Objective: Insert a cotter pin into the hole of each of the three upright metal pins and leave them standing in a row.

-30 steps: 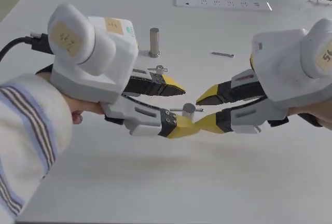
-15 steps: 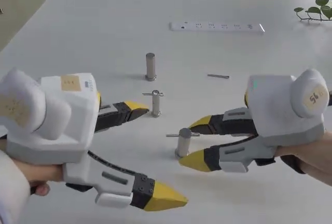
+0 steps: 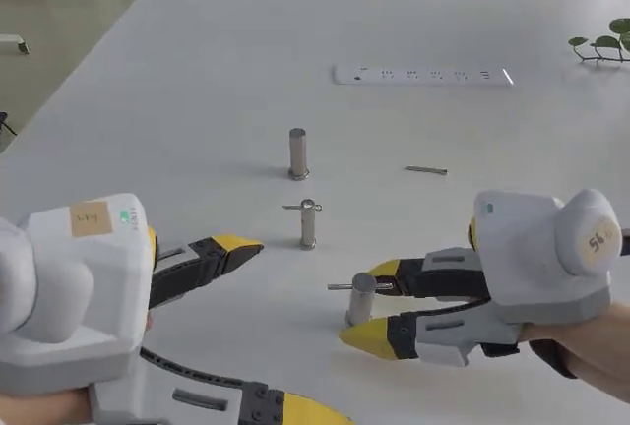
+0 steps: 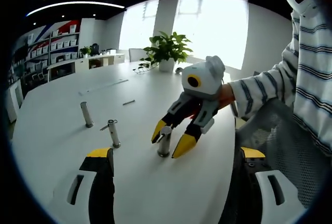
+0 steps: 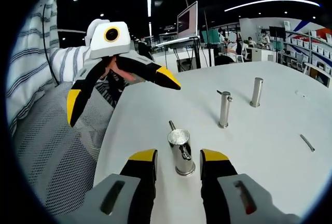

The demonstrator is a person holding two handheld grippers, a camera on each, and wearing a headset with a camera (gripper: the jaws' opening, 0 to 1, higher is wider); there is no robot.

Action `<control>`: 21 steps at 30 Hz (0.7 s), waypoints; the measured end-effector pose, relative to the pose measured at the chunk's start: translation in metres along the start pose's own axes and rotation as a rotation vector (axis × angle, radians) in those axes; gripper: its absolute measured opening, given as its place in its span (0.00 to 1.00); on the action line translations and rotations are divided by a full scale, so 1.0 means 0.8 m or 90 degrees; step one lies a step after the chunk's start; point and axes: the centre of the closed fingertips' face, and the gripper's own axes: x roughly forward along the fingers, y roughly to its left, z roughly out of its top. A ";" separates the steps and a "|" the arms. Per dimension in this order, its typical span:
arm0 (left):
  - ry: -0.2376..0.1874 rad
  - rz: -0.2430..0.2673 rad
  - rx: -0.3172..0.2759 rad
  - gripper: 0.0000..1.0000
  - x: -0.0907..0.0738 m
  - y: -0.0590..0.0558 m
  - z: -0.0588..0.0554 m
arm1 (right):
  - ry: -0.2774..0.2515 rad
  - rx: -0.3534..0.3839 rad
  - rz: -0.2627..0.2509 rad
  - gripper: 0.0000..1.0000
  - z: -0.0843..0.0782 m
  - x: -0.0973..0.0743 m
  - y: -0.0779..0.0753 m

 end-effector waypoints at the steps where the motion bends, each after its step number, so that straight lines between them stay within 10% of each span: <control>1: 0.002 0.014 -0.003 0.99 -0.003 0.003 -0.001 | -0.001 -0.003 0.000 0.26 -0.001 0.001 0.000; 21: 0.009 0.075 -0.025 0.99 -0.041 0.020 -0.017 | -0.035 -0.037 0.007 0.10 0.004 0.008 -0.002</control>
